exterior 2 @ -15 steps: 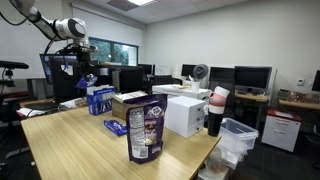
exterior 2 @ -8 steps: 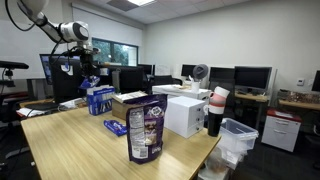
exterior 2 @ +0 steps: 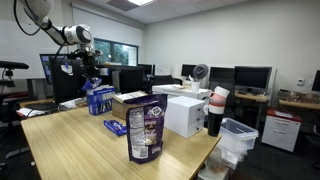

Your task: Pick up the blue oreo cakesters from the table and place them in the blue box one by one

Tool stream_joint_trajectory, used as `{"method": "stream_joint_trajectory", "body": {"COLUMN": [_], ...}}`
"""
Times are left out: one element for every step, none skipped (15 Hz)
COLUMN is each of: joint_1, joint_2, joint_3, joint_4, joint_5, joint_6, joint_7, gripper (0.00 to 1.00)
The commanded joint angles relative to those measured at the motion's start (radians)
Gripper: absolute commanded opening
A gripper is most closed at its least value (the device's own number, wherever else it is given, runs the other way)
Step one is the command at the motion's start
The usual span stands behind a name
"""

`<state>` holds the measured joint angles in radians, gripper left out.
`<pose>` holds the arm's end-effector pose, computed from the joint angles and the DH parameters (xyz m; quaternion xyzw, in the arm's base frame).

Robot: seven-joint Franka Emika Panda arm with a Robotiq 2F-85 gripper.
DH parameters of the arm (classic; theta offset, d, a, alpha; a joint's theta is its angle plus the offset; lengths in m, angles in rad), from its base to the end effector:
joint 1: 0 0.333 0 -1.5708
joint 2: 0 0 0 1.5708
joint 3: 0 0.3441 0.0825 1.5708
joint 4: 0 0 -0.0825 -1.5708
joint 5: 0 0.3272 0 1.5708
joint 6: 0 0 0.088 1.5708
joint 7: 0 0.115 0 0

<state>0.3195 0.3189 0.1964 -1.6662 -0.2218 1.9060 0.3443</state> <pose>0.5350 0.2676 0.4600 0.9893 0.1217 -0.0021 0.0807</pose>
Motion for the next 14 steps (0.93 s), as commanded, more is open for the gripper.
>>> {"method": "stream_joint_trajectory", "body": {"joint_1": [0.012,0.011,0.01,0.01,0.01,0.01,0.011,0.012,0.013,0.013,0.012,0.012,0.012,0.013], "joint_2": [0.022,0.025,0.027,0.031,0.035,0.038,0.042,0.044,0.047,0.049,0.051,0.055,0.059,0.065], "joint_3": [-0.016,-0.017,-0.019,-0.02,-0.021,-0.022,-0.022,-0.023,-0.023,-0.023,-0.023,-0.023,-0.024,-0.025], "joint_4": [0.031,0.035,0.038,0.043,0.048,0.051,0.052,0.054,0.053,0.049,0.047,0.047,0.049,0.054], "joint_5": [0.001,0.005,0.009,0.013,0.016,0.019,0.023,0.025,0.027,0.03,0.036,0.039,0.042,0.046], "joint_6": [0.008,0.011,0.017,0.021,0.025,0.029,0.037,0.042,0.05,0.059,0.068,0.075,0.079,0.083], "joint_7": [0.031,0.03,0.032,0.037,0.041,0.047,0.052,0.056,0.061,0.066,0.067,0.07,0.073,0.078], "gripper": [0.04,0.04,0.04,0.03,0.04,0.04,0.03,0.03,0.03,0.03,0.03,0.03,0.03,0.03]}}
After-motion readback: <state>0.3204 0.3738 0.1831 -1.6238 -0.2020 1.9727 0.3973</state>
